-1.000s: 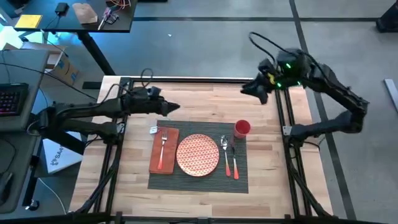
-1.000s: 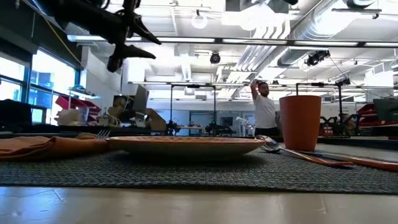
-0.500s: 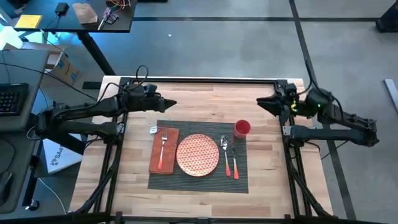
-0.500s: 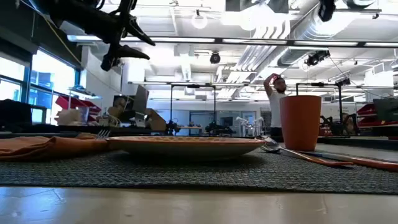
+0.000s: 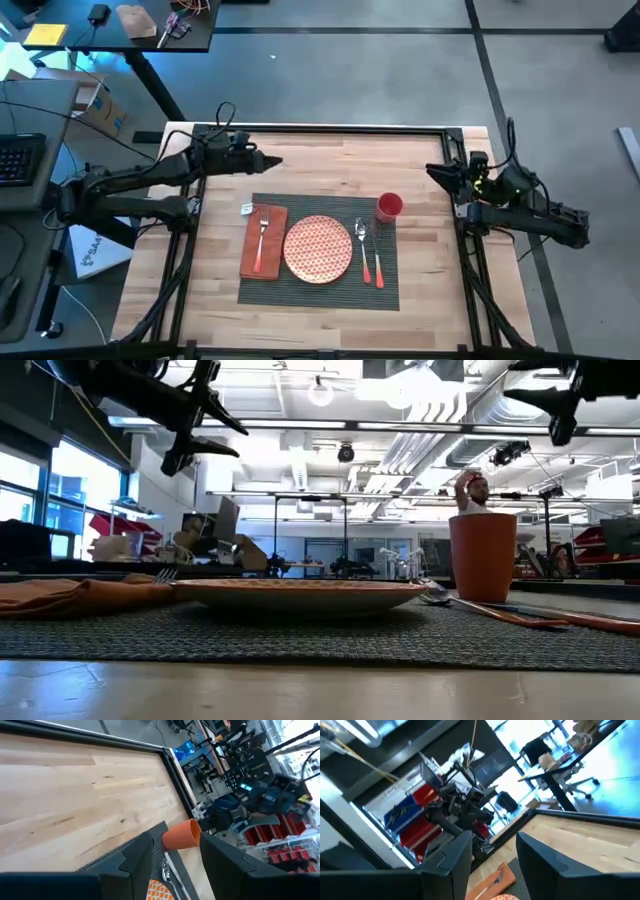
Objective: Set table place
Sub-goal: Return to Home Position
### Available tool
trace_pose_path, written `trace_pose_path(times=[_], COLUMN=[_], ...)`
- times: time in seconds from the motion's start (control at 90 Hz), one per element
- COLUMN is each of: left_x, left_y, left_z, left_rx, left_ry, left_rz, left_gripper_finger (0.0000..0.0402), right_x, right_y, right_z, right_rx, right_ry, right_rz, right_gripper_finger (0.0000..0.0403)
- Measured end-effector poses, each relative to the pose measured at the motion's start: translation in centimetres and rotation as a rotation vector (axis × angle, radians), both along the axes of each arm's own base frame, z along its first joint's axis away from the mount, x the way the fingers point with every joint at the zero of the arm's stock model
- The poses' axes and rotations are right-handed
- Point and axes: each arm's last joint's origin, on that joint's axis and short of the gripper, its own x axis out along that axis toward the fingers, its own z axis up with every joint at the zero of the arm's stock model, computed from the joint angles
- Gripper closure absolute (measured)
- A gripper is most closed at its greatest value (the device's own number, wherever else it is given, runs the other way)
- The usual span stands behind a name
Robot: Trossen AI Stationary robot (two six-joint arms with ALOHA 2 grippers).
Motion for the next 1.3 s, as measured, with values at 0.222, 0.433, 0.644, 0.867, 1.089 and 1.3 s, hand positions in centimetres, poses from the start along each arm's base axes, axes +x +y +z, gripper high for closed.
trace_pose_path(times=[0.222, 0.433, 0.644, 0.867, 1.089, 1.3], left_x=[-0.2, -0.2, -0.4, -0.8, -1.7, -5.1], left_y=[0.3, 0.3, 0.2, 0.1, -0.3, -1.3], left_z=[0.0, 0.0, 0.1, 0.3, 0.3, -1.7], left_rx=[-0.013, -0.021, -0.004, 0.109, 0.325, 0.389], left_ry=[0.000, -0.001, -0.002, 0.041, 0.091, 0.042], left_rz=[0.023, 0.025, 0.021, -0.017, -0.085, -0.034], left_gripper_finger=[0.0257, 0.0257, 0.0257, 0.0258, 0.0275, 0.0332], right_x=[0.4, 1.8, 2.6, 2.9, 2.9, 2.9], right_y=[-0.2, -0.6, -0.9, -0.6, -0.5, -0.4], right_z=[-2.5, -6.0, -8.8, -9.5, -9.6, -9.6], right_rx=[0.010, 0.068, 0.095, 0.011, -0.012, -0.012], right_ry=[0.044, 0.014, 0.008, 0.126, 0.138, 0.140], right_rz=[-0.051, -0.065, -0.104, 0.015, 0.053, 0.058], right_gripper_finger=[0.0266, 0.0266, 0.0266, 0.0266, 0.0266, 0.0265])
